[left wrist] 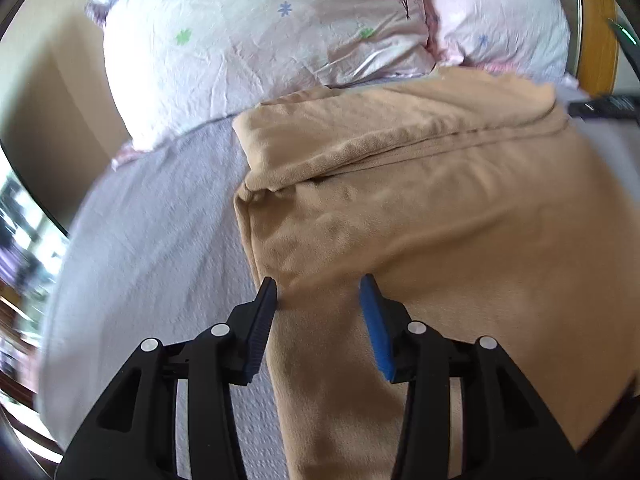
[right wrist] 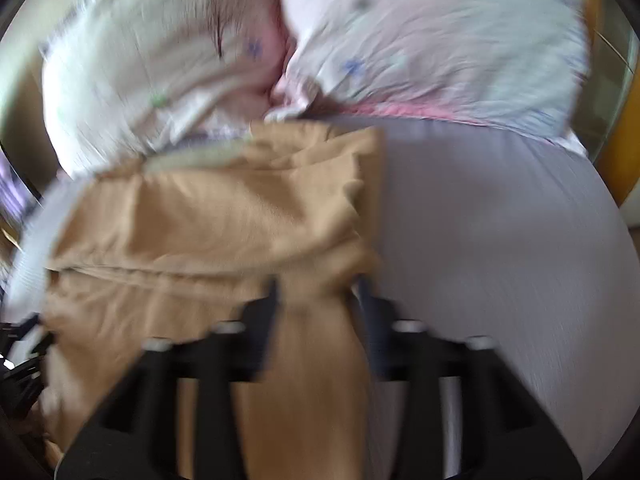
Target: Fold small clothes
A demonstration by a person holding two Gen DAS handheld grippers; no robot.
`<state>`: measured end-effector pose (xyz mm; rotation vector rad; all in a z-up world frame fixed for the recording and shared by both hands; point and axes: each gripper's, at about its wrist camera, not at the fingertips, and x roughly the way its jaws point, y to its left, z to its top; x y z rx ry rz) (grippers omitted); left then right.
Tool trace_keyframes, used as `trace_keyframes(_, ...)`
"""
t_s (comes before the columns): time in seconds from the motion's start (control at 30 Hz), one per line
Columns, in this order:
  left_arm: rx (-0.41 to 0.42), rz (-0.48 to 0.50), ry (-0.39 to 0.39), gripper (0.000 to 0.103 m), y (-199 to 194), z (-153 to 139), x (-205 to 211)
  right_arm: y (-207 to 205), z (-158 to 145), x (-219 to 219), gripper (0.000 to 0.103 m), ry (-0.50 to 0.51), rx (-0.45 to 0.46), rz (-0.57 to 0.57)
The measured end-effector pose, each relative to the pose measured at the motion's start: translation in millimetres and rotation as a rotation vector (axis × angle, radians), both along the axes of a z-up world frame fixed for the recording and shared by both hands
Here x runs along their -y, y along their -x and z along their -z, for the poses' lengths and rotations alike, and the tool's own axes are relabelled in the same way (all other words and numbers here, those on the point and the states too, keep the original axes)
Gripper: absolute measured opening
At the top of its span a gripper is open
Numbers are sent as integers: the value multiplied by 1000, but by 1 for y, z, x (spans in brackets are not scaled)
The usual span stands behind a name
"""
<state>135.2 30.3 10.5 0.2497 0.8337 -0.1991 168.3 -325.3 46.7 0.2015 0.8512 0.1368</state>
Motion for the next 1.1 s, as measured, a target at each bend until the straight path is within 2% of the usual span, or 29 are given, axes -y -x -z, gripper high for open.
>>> trace_keyframes(0.07, -6, 18, 95, 45, 11, -7, -14, 35, -7, 14, 62, -108, 43, -58)
trace_keyframes(0.1, -3, 35, 152, 45, 21, -12, -25, 52, -9, 19, 67, -157, 50, -88)
trace_keyframes(0.13, -3, 51, 202, 48, 32, -16, -36, 78, -9, 27, 69, -222, 55, -142)
trace_keyframes(0.2, -12, 89, 301, 56, 54, -22, -59, 113, -6, 33, 76, -273, 54, -218)
trace_keyframes(0.3, -37, 148, 448, 63, 96, -22, -102, 179, 8, 37, 85, -300, -18, -353)
trace_keyframes(0.33, -49, 154, 480, 68, 107, -19, -115, 202, 20, 40, 85, -299, -66, -385)
trace_keyframes(0.4, -86, 145, 537, 72, 130, -7, -141, 230, 38, 47, 86, -303, -130, -374)
trace_keyframes(0.5, -159, 118, 609, 74, 147, 18, -161, 238, 74, 68, 86, -380, -200, -270)
trace_keyframes(0.57, -198, 122, 657, 74, 147, 36, -159, 231, 96, 78, 86, -466, -218, -236)
trace_keyframes(0.67, -255, 168, 698, 74, 138, 57, -139, 220, 116, 73, 86, -585, -208, -287)
trace_keyframes(0.77, -294, 207, 736, 74, 125, 69, -119, 210, 126, 64, 86, -664, -193, -329)
trace_keyframes(0.8, -311, 222, 754, 74, 122, 72, -111, 207, 130, 63, 84, -688, -190, -337)
trace_keyframes(0.83, -318, 228, 755, 74, 119, 73, -105, 206, 132, 61, 77, -704, -171, -344)
trace_keyframes(0.87, -323, 227, 754, 74, 117, 74, -100, 211, 131, 61, 46, -729, -154, -361)
trace_keyframes(0.9, -334, 218, 767, 63, 114, 76, -97, 210, 132, 59, 5, -766, -149, -382)
trace_keyframes(0.93, -352, 215, 802, 25, 113, 78, -97, 212, 131, 60, 7, -784, -146, -393)
trace_keyframes(0.97, -376, 210, 852, 7, 111, 79, -100, 217, 124, 59, 5, -777, -129, -414)
trace_keyframes(1.0, -397, 195, 913, 3, 109, 79, -107, 221, 115, 59, 5, -772, -112, -434)
trace_keyframes(1.1, -357, 193, 943, 3, 113, 60, -117, 220, 86, 62, 5, -760, -39, -462)
